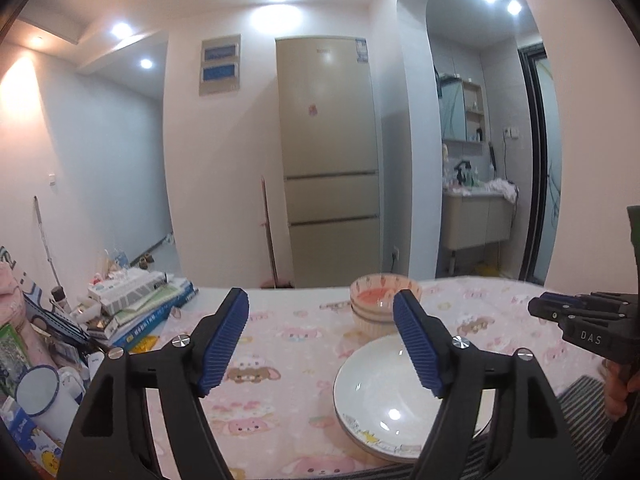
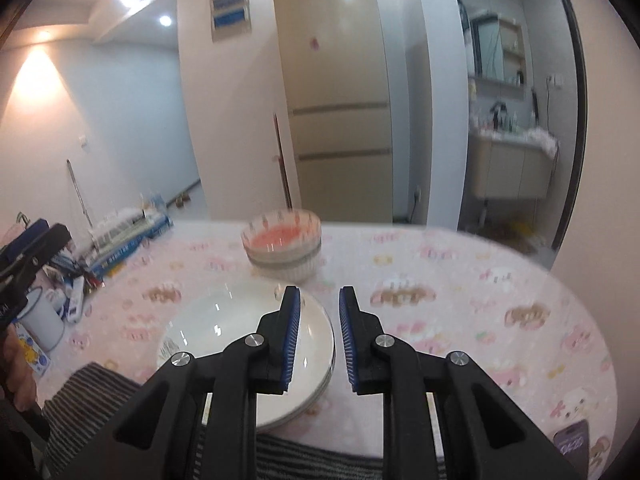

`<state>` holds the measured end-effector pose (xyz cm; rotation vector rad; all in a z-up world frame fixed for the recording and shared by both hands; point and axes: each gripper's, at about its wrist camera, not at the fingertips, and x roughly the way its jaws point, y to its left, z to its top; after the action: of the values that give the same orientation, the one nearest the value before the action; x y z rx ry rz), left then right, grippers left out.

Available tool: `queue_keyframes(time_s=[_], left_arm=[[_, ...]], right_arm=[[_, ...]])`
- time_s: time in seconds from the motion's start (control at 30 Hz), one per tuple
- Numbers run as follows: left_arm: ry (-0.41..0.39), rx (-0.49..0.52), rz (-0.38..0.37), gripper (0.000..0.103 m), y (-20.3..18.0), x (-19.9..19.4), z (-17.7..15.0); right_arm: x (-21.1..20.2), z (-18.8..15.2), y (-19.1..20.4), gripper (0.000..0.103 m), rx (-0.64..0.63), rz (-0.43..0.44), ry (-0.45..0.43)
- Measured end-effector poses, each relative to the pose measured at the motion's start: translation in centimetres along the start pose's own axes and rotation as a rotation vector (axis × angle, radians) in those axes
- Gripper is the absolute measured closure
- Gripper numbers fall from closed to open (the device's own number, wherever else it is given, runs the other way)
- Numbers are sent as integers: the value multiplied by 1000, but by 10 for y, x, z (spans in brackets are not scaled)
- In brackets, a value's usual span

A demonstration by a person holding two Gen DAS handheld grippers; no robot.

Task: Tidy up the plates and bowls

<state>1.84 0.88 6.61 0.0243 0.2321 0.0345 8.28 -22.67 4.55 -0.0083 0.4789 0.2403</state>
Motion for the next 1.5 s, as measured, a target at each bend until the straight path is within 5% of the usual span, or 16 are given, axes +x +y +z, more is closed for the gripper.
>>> queue_keyframes(time_s=[0.03,0.07,0.1,0.17,0.27,0.57,0.97,1.5], left_arm=[[-28,8,8,21,-3,-6,3],[-62,24,23,12,-6,-12,6],[-93,34,39,7,-9,-17,8],[-161,31,46,0,-12,-28,11],[-242,-11,28,0,-9,-38,13],[-308,29,46,0,-17,-31,-2],[-229,18,62,0,-19,4,-41],[-226,39,58,0,-25,6,-67]], right_arm=[[-6,5,3,76,-8,-4,-26],[-13,10,6,59,-17,-12,-67],[-21,14,8,32,-19,-26,-118],[-31,18,9,15,-9,-43,-190],[-47,17,13,15,-18,-76,-296],[-57,7,25,0,-78,-132,-363],[-41,-29,16,0,-88,-154,-458],[-19,-52,6,0,-30,-157,-417]])
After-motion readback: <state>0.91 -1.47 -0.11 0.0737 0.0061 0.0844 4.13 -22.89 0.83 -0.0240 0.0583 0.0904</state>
